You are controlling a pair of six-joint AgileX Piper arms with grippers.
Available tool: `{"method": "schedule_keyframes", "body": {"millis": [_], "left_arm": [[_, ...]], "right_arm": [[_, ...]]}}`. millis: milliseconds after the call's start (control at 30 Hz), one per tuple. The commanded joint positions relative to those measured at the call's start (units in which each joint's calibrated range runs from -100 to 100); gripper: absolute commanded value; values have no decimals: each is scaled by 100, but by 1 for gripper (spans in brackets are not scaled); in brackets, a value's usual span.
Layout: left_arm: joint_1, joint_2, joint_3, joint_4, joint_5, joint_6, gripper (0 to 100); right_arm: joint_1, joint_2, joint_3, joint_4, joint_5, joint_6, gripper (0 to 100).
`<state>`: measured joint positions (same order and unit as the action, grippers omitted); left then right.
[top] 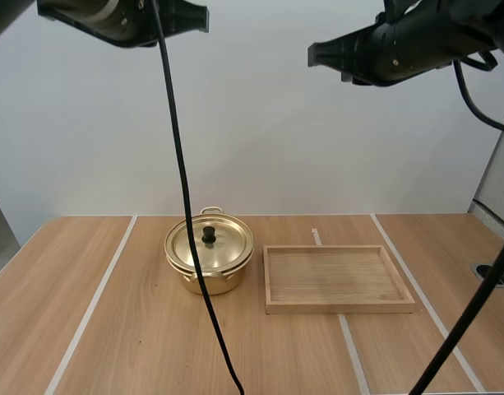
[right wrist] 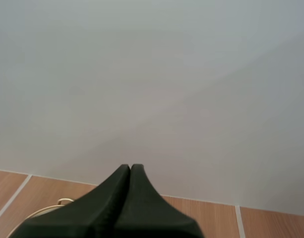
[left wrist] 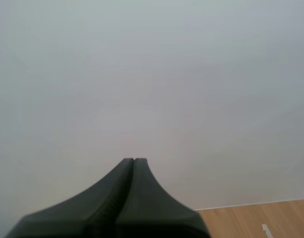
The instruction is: Open the pot, put the grape inside, and close it
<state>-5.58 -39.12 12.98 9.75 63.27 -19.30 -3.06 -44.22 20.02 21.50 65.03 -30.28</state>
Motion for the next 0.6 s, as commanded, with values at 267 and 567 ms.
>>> {"method": "schedule_keyframes", "body": {"millis": [267,567], "left_arm": [[-13,-1676,2392,1174,-955,-1059,0],[-13,-3111,3759,1642,-955,-1418,0]], "right_arm": [[30,-1076,1656,-7,-556,-206,0],[30,-2495,2932,132,-647,-656,0]]}}
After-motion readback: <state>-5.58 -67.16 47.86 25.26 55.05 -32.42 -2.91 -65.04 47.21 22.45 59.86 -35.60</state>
